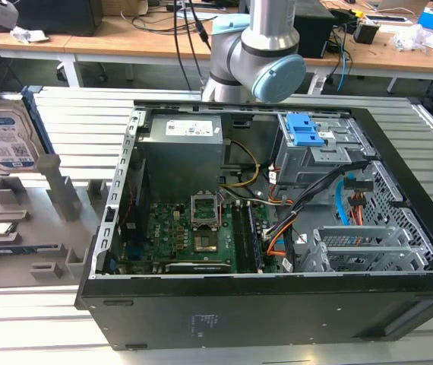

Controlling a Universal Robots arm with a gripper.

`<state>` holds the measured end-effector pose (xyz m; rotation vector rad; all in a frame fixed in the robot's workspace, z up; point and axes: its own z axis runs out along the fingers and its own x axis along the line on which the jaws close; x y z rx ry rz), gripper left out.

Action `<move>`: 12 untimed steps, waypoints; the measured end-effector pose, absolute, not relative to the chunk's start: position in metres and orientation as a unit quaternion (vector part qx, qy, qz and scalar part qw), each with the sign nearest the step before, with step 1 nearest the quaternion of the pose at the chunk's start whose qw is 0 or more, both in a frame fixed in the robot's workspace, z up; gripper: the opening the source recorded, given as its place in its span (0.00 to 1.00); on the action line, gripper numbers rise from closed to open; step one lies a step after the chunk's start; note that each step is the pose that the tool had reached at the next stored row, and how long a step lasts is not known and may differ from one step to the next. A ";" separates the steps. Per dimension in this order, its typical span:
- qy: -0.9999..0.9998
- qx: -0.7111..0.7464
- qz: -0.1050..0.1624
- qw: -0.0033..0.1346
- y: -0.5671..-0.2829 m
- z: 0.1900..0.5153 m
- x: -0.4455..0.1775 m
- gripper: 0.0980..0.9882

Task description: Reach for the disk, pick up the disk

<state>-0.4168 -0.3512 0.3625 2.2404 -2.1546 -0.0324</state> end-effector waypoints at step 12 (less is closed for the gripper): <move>-0.693 0.721 -0.010 0.017 -0.351 0.387 -0.415 0.30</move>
